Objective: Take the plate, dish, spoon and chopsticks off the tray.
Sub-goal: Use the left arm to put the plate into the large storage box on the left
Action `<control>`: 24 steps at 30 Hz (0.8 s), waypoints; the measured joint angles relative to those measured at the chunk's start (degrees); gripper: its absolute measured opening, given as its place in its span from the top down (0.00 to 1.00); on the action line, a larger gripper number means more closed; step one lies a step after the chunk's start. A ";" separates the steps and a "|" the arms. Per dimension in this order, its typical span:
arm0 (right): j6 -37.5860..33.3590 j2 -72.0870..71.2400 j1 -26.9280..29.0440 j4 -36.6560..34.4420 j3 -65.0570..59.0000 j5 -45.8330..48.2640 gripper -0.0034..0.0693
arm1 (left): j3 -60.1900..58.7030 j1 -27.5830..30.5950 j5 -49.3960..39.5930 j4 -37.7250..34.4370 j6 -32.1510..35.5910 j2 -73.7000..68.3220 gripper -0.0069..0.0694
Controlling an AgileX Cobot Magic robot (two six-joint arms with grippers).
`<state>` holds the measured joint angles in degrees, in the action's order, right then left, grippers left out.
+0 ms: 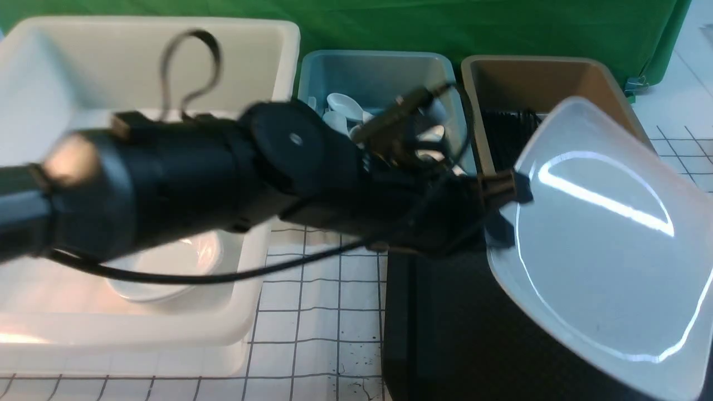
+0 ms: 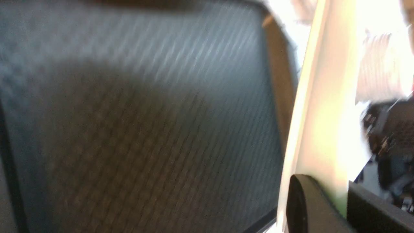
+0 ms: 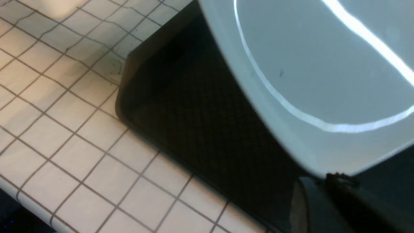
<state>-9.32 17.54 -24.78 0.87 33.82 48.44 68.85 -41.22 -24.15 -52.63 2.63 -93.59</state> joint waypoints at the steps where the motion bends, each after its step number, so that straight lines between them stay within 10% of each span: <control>1: 0.00 0.00 0.00 -0.06 0.00 0.00 0.79 | 0.00 0.64 0.12 0.24 0.00 0.86 0.88; 12: 0.00 0.00 0.00 -0.06 0.00 0.00 0.79 | -0.06 14.59 -3.08 1.59 0.00 8.69 0.88; 24: 0.00 0.00 0.00 -0.16 0.00 0.00 0.78 | -0.11 53.91 -15.13 3.42 1.05 17.90 0.88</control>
<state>-9.32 17.54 -24.78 0.71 33.82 48.44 68.75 12.69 -39.28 -49.21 3.68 -75.69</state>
